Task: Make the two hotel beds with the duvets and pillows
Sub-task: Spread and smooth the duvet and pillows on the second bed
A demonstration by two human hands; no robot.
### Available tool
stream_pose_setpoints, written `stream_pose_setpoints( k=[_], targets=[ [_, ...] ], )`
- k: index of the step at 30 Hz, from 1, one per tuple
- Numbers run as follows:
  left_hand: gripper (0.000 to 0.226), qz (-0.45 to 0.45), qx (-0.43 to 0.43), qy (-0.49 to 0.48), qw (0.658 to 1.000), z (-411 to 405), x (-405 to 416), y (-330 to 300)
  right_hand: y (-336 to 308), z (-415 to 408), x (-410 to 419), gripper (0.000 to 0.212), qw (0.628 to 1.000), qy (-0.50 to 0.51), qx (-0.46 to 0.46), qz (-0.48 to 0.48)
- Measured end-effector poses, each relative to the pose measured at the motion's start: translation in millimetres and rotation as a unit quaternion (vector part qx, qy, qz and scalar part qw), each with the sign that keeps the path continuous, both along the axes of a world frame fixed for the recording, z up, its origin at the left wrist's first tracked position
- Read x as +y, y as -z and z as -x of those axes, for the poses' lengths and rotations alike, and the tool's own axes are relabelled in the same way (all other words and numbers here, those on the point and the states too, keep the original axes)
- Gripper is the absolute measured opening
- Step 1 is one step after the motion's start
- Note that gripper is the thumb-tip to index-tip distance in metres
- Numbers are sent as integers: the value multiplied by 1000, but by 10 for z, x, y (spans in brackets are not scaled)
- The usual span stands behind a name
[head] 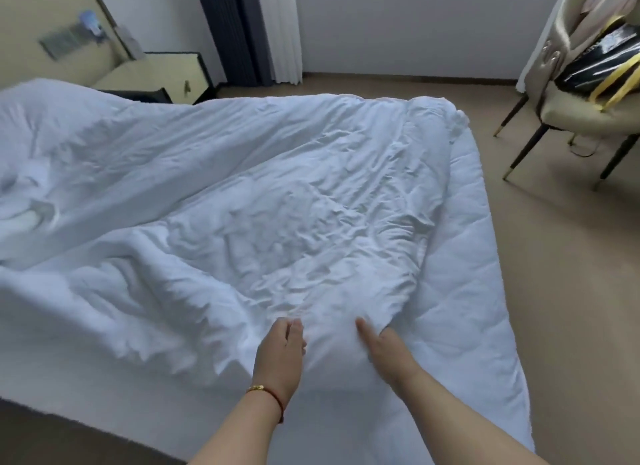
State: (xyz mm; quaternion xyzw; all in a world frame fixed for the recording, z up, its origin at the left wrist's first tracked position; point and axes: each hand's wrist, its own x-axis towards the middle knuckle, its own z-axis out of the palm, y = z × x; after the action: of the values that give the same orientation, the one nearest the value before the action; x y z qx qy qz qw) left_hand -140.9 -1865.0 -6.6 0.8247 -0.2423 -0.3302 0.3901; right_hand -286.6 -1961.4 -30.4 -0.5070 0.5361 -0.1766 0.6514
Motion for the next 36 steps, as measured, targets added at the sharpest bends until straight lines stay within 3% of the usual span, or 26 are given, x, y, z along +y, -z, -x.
stream_pose_setpoints(
  k=[3, 6, 16, 22, 25, 27, 30, 32, 36],
  targets=[
    [34, 15, 11, -47, 999, 156, 189, -69, -71, 52, 3, 25, 999, 18, -8, 31],
    [37, 25, 1, -82, 996, 286, 369, -139, -161, 152, -54, 35, 998, 48, -30, 15],
    [33, 25, -72, -145, 987, 1211, 852, -374, -478, 1206, 17, 44, 999, 14, -32, -37],
    [33, 30, -69, -162, 984, 2361, 908, -433, -557, 2537, -116, 109, 999, -8, 42, 8],
    [35, 13, -54, -172, 984, 2822, 965, -405, -567, 3052, -301, 129, 997, 18, 51, -54],
    [35, -4, -41, -184, 982, 2993, 978, -398, -615, 3180, -361, 120, 992, 20, 25, -123],
    [36, -6, -18, -205, 979, 3116, 904, -402, -762, 3133, -369, 77, 978, -20, -28, -206],
    [37, -5, 0, -223, 975, 3162, 768, -379, -832, 3089, -451, 63, 965, -51, -79, -244],
    [37, -17, 58, -257, 964, 3177, 282, -232, -799, 2967, -850, 79, 947, -94, -130, -279]
  ],
)
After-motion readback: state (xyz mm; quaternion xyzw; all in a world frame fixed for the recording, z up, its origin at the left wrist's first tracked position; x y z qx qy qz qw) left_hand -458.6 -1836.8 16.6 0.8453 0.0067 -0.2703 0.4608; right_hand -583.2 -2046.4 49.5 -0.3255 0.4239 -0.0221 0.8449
